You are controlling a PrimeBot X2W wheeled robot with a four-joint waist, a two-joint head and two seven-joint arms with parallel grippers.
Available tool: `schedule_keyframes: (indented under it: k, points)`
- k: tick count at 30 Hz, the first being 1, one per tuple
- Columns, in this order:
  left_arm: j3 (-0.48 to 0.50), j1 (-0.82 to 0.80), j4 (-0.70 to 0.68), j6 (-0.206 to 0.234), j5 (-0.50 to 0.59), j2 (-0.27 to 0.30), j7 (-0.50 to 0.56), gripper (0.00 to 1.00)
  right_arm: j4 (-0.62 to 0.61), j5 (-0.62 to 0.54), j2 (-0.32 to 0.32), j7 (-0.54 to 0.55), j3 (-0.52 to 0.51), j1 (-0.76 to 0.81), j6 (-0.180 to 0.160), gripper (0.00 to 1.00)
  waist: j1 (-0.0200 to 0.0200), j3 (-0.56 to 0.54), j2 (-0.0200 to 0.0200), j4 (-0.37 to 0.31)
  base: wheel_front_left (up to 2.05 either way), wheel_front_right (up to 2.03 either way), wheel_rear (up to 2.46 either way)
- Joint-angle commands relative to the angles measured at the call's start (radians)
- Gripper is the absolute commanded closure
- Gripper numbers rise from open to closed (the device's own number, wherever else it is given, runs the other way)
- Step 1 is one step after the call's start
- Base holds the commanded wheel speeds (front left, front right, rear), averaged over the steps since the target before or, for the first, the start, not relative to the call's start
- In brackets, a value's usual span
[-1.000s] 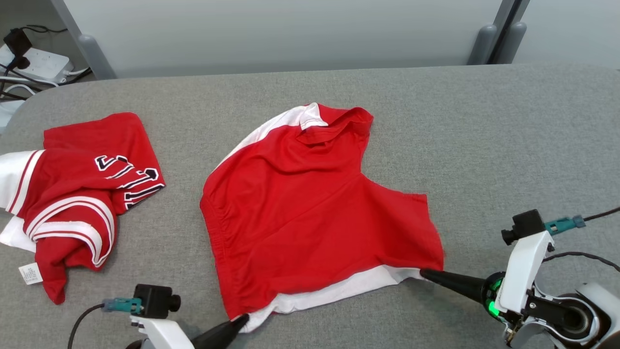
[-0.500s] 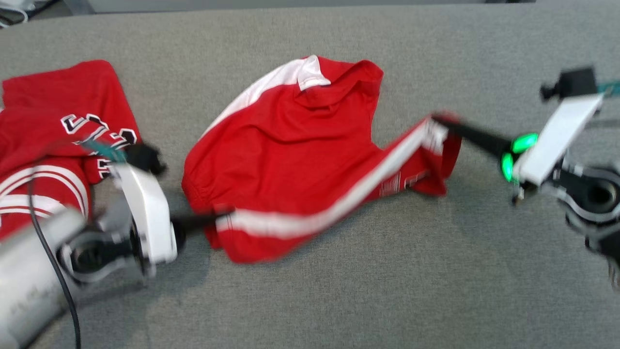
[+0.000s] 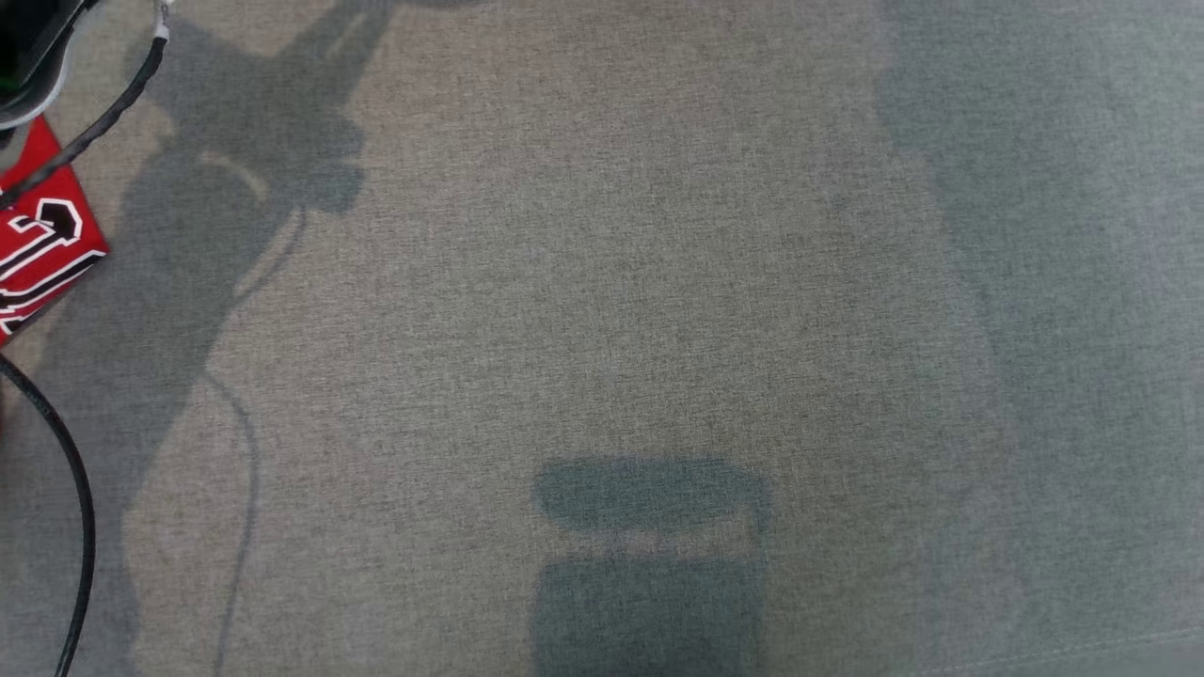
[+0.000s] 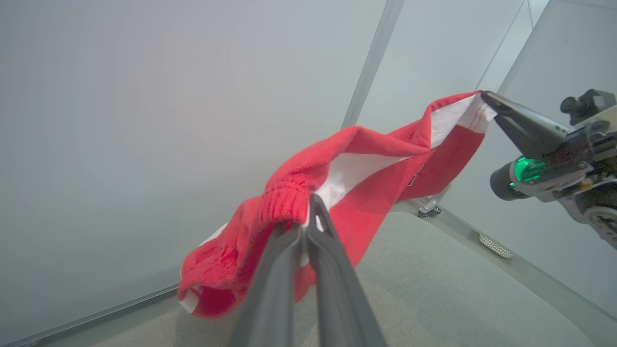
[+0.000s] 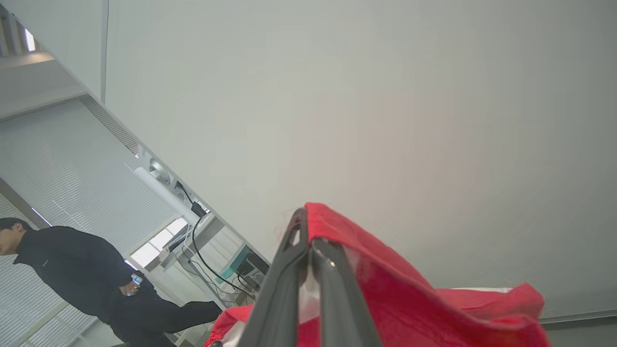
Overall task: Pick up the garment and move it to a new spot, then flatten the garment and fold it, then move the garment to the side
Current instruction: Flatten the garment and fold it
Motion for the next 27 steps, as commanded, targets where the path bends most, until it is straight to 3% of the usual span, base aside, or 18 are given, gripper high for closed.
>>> schedule_keyframes:
  k: [1, 8, 12, 18, 27]
  points:
    - [0.033, 0.006, -0.006, -0.007, -0.022, 0.050, -0.026, 1.00, -0.041, 0.022, 0.003, 0.025, 0.003, 0.046, 0.005, 1.00, 0.0000, 0.018, 0.0000, -0.010, 0.00, 0.00, 0.00]
    - [-0.064, 0.234, -0.015, -0.007, -0.151, 0.066, -0.037, 1.00, -0.145, 0.157, -0.059, 0.284, 0.127, 0.289, 0.005, 1.00, 0.0000, 0.015, 0.0000, -0.009, 0.00, 0.00, 0.00]
    - [-0.091, 0.366, -0.053, -0.007, -0.196, 0.066, -0.084, 1.00, -0.169, 0.217, -0.094, 0.372, 0.149, 0.414, 0.005, 1.00, 0.0000, -0.018, 0.0000, -0.004, 0.00, 0.00, 0.00]
    - [-0.153, 0.558, -0.099, -0.007, -0.226, 0.052, -0.132, 1.00, -0.160, 0.247, -0.156, 0.410, 0.140, 0.604, 0.005, 1.00, 0.0000, -0.110, 0.0000, 0.026, 0.00, 0.00, 0.00]
    - [-0.172, 0.718, -0.106, -0.007, -0.262, 0.029, -0.144, 1.00, -0.194, 0.295, -0.185, 0.458, 0.099, 0.801, 0.005, 1.00, 0.0000, -0.234, 0.0000, 0.042, 0.00, 0.00, 0.00]
